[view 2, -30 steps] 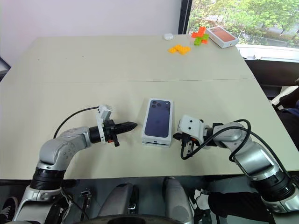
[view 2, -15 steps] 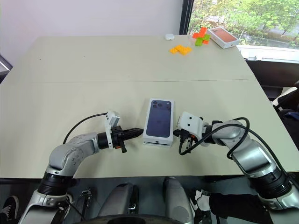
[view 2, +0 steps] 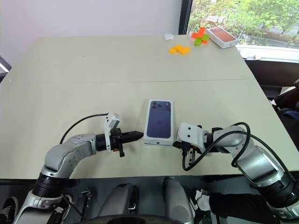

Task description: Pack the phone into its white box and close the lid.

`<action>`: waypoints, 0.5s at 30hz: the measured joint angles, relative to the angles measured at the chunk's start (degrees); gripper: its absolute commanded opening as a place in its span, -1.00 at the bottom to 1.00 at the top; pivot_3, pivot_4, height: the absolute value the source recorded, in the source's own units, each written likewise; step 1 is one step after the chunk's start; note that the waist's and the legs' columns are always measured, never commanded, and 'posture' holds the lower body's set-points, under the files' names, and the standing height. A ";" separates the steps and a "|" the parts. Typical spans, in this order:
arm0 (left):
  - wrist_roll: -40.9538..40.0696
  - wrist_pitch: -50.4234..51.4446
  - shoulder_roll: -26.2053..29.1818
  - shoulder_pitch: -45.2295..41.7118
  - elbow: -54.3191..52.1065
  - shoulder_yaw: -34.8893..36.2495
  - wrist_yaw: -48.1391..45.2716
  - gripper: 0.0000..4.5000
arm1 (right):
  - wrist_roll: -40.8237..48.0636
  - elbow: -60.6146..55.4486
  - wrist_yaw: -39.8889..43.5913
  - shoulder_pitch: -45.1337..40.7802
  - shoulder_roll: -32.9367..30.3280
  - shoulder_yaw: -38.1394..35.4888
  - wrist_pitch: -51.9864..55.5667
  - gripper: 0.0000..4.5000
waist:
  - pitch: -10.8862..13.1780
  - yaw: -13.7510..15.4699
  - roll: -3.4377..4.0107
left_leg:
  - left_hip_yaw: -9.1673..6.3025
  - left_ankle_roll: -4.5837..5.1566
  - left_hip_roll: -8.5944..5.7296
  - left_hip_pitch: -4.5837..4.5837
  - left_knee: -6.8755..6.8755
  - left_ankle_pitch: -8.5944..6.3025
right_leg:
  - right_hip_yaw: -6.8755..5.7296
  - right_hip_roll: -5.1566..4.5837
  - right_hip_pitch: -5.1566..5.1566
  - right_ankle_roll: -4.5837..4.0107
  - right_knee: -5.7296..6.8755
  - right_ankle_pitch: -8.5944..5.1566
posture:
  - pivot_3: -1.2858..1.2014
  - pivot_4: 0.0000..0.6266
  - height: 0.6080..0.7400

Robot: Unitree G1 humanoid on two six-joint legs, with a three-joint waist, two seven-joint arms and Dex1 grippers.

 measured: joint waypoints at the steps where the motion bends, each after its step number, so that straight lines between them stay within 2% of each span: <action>1: -0.11 0.10 0.05 0.18 -0.02 -0.01 -0.10 -1.00 | 0.02 0.00 0.00 -0.09 0.03 0.00 0.02 -0.98 | 0.00 0.01 0.00 | 0.00 0.00 0.00 0.00 0.00 0.00 | 0.00 0.00 0.00 0.00 0.00 0.00 | 0.03 -0.52 1.00; 11: -0.14 0.56 0.55 0.36 -0.28 -0.91 0.08 -1.00 | -0.66 0.00 -0.02 -0.17 -0.02 0.00 -0.53 -0.98 | 0.00 0.03 0.00 | 0.00 0.00 0.00 0.00 0.00 0.00 | 0.00 0.00 0.00 -0.07 0.00 -0.04 | 0.03 -0.52 1.00; 15: -0.14 0.55 1.04 0.33 -0.58 -0.98 -0.02 -1.00 | -2.16 0.61 1.05 -0.16 -2.65 0.07 -2.10 -0.98 | 0.00 0.06 0.00 | 0.01 0.00 -0.01 0.00 0.00 0.00 | 0.00 -0.01 0.00 -0.09 0.00 -0.05 | 0.03 -0.52 1.00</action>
